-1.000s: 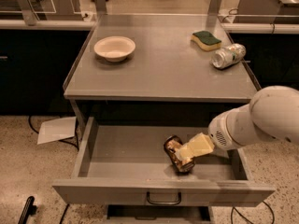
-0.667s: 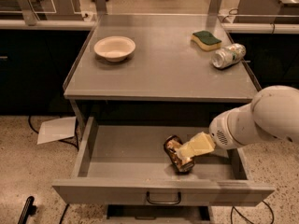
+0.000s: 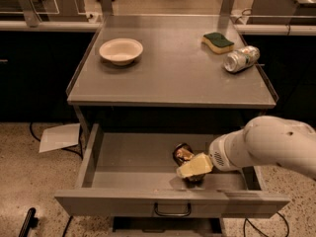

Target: Pick orange can from top drawer and place on counter

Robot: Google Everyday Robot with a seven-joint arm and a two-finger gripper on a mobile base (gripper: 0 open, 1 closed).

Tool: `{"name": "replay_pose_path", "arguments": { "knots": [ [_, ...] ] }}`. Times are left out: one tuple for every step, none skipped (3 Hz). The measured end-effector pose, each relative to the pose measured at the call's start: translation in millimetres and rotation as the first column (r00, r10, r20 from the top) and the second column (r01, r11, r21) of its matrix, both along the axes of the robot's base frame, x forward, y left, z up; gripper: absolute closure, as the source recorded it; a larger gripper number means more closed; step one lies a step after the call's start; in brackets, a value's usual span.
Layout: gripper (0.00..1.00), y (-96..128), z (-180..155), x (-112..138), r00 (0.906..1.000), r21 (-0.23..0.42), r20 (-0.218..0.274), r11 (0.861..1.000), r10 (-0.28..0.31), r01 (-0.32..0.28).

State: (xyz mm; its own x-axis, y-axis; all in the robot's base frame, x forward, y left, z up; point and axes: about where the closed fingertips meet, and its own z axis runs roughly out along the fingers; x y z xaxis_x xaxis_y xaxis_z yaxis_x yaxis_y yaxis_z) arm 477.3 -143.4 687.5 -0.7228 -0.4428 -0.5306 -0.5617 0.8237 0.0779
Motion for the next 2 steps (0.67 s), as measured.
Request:
{"name": "replay_pose_path", "arguments": {
  "knots": [
    [0.00, 15, -33, 1, 0.9989, 0.017, -0.043, 1.000, -0.020, 0.021],
    [0.00, 36, -53, 7, 0.9985, 0.022, -0.054, 1.000, -0.001, 0.002]
  ]
}}
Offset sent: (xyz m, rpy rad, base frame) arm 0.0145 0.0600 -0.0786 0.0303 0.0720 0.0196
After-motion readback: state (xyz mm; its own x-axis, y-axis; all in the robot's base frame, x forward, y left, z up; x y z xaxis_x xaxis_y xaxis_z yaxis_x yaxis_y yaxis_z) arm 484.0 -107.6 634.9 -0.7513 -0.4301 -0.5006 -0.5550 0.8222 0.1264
